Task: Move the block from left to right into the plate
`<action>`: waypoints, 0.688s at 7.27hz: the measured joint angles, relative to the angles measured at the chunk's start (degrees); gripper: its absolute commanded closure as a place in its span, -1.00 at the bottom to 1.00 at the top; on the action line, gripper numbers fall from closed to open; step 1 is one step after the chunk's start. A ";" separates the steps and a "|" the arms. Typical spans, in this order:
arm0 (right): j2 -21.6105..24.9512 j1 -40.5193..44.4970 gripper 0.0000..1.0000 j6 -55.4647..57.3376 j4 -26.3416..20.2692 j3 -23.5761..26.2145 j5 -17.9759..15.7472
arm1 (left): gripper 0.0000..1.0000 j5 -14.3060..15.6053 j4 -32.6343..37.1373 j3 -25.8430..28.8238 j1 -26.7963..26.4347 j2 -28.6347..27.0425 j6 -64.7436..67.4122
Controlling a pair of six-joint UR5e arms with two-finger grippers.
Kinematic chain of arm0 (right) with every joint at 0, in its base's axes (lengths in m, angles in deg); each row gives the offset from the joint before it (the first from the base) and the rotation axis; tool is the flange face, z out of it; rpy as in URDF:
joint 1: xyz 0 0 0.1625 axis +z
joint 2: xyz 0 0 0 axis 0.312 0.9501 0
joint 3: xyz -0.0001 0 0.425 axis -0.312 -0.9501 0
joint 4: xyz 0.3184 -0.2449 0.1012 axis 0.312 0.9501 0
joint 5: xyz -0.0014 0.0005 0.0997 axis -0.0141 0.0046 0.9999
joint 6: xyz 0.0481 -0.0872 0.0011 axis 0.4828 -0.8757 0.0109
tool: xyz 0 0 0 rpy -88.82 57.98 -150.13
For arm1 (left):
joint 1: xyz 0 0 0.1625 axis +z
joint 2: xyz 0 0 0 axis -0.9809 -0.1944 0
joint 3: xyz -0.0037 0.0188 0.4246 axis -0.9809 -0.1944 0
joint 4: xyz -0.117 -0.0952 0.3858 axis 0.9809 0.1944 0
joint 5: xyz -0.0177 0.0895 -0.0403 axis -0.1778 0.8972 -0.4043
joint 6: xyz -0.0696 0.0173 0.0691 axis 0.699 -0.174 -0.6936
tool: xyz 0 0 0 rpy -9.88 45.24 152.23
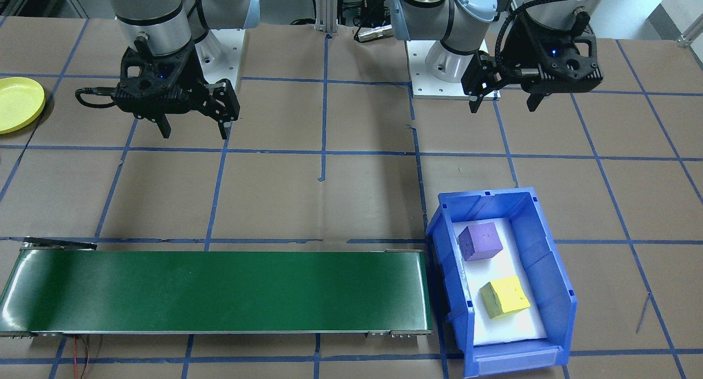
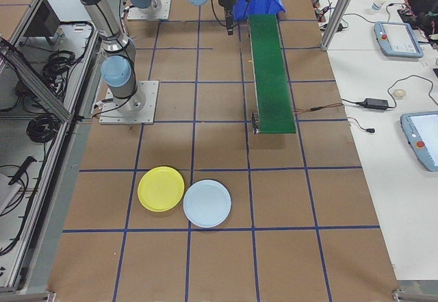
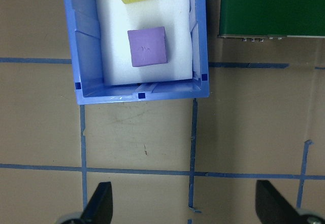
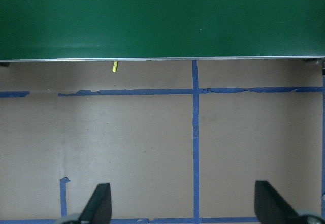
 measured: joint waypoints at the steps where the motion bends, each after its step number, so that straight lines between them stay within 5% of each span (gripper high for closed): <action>1: -0.40 -1.16 -1.00 -0.41 -0.51 -0.68 1.61 | -1.00 -0.04 0.03 -0.04 -0.02 0.06 0.03; 5: -0.54 -2.79 -1.00 -1.33 -1.88 -0.99 1.83 | -1.00 0.30 0.55 -0.32 0.09 0.44 -0.44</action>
